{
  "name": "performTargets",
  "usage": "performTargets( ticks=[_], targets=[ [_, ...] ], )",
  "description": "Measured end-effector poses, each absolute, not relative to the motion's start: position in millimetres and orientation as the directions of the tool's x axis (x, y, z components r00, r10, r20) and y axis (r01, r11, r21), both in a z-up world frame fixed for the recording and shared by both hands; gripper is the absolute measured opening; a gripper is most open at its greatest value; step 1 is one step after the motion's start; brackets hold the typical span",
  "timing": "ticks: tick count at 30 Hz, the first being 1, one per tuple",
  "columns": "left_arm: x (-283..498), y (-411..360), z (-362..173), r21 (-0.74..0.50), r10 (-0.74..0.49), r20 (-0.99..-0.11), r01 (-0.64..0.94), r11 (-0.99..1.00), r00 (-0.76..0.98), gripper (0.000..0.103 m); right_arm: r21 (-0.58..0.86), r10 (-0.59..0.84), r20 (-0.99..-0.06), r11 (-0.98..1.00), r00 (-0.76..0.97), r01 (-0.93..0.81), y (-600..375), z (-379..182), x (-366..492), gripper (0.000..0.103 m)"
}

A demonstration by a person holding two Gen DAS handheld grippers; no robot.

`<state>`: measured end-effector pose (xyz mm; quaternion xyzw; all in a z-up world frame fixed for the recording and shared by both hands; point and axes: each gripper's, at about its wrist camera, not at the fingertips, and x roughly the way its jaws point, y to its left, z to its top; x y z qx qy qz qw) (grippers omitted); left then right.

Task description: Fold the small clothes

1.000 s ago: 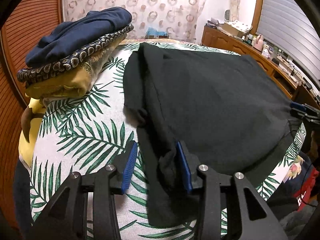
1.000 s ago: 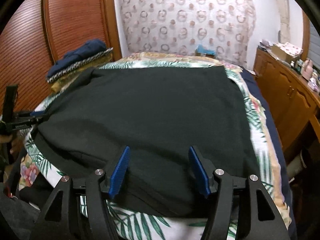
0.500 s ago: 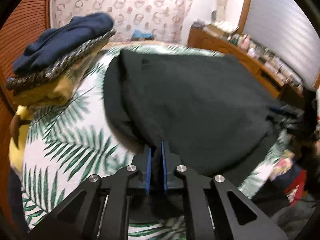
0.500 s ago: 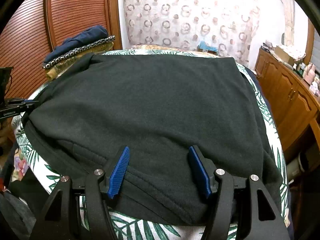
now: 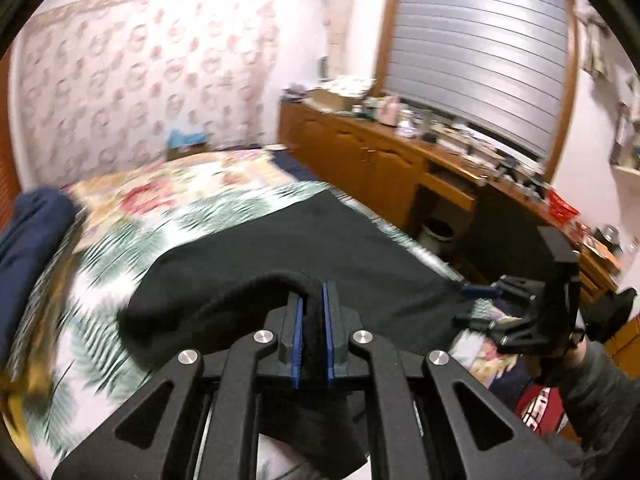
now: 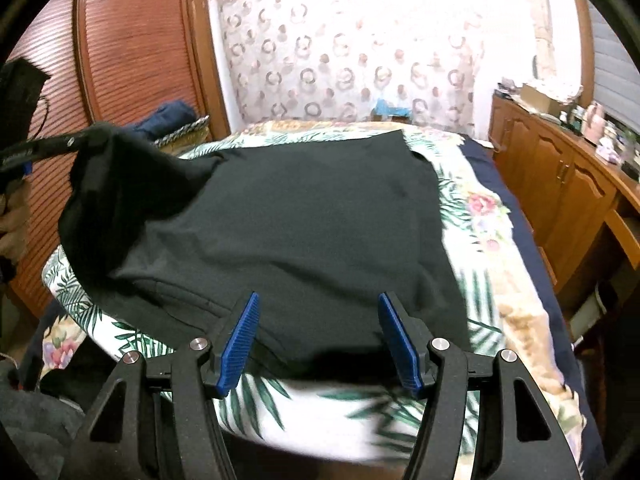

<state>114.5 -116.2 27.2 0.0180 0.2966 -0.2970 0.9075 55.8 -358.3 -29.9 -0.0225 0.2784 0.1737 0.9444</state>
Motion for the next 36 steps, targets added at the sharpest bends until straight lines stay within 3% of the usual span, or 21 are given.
performTargets(
  ticks=[13, 19, 24, 27, 31, 36],
  targets=[
    [157, -250, 49, -0.126, -0.625, -0.591, 0.707, 0.696, 0.51, 0.009, 0.068, 0.286, -0.497, 0.954, 0.819, -0.292, -386, -35, 16, 0.064],
    [159, -277, 36, -0.064, -0.578, -0.631, 0.707, 0.704, 0.518, 0.012, 0.077, 0.276, -0.498, 0.958, 0.822, -0.274, -393, -39, 5, 0.064],
    [151, -258, 40, -0.053, -0.571, -0.615, 0.693, 0.719, 0.544, 0.042, 0.078, 0.267, -0.502, 0.961, 0.823, -0.265, -396, -35, 4, 0.064],
    [147, -240, 44, -0.049, -0.564, -0.596, 0.675, 0.736, 0.572, 0.044, 0.076, 0.265, -0.497, 0.962, 0.826, -0.263, -394, -31, 3, 0.064],
    [140, -197, 39, -0.057, -0.535, -0.57, 0.62, 0.783, 0.623, 0.074, 0.081, 0.281, -0.489, 0.957, 0.826, -0.278, -395, -25, 13, 0.064],
    [135, -146, 16, -0.07, -0.468, -0.584, 0.533, 0.843, 0.664, 0.077, 0.065, 0.307, -0.487, 0.946, 0.818, -0.316, -382, -17, 30, 0.064]
  ],
)
